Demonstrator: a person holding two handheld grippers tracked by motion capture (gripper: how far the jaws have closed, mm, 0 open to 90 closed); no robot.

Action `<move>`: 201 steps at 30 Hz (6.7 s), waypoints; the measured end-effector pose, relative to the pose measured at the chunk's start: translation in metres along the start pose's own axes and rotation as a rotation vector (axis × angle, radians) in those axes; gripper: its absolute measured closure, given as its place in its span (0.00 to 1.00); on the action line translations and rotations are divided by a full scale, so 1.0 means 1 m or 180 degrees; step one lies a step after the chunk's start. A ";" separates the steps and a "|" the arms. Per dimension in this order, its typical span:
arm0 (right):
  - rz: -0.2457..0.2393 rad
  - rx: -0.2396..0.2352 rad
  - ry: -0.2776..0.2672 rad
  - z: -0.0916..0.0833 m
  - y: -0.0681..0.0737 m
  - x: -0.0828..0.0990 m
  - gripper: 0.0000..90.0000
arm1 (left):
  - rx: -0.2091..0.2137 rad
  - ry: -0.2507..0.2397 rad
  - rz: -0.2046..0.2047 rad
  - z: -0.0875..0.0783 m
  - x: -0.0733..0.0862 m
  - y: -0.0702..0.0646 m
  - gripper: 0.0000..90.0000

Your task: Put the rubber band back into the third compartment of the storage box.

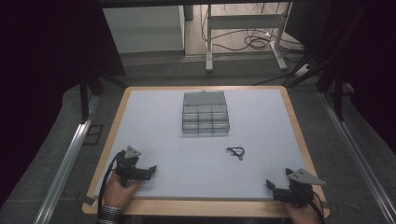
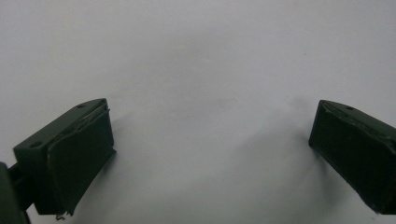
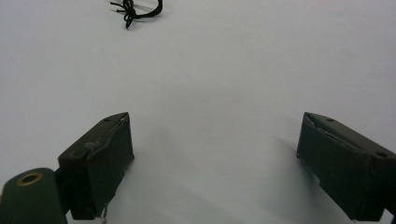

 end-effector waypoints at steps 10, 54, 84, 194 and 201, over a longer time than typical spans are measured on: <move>0.0004 0.0002 0.0001 0.000 0.000 0.000 0.11 | 0.0001 0.0000 0.0001 0.000 0.000 0.000 0.00; 0.0168 -0.0081 0.0567 0.012 0.001 -0.041 0.27 | 0.0000 -0.0002 0.0001 0.000 0.000 0.000 0.00; 0.0049 -0.0206 0.0851 0.038 -0.002 -0.072 0.42 | 0.0000 0.0002 0.0007 0.000 0.000 0.000 0.00; -0.0001 -0.0531 0.2331 0.118 0.026 -0.208 0.97 | 0.0002 0.0015 0.0020 0.000 0.000 0.001 0.00; 0.0015 -0.0513 0.2336 0.119 0.026 -0.222 0.97 | 0.0003 0.0014 0.0020 0.000 0.000 0.001 0.00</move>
Point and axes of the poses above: each handheld gripper's, and its own axes: z roughly forward along the jaws, x roughly out of its underside, y roughly to its left, the point moved 3 cm from there along z, roughly forward along the jaws, and after that the axes turned 2 degrees about -x, right-handed, at the moved point
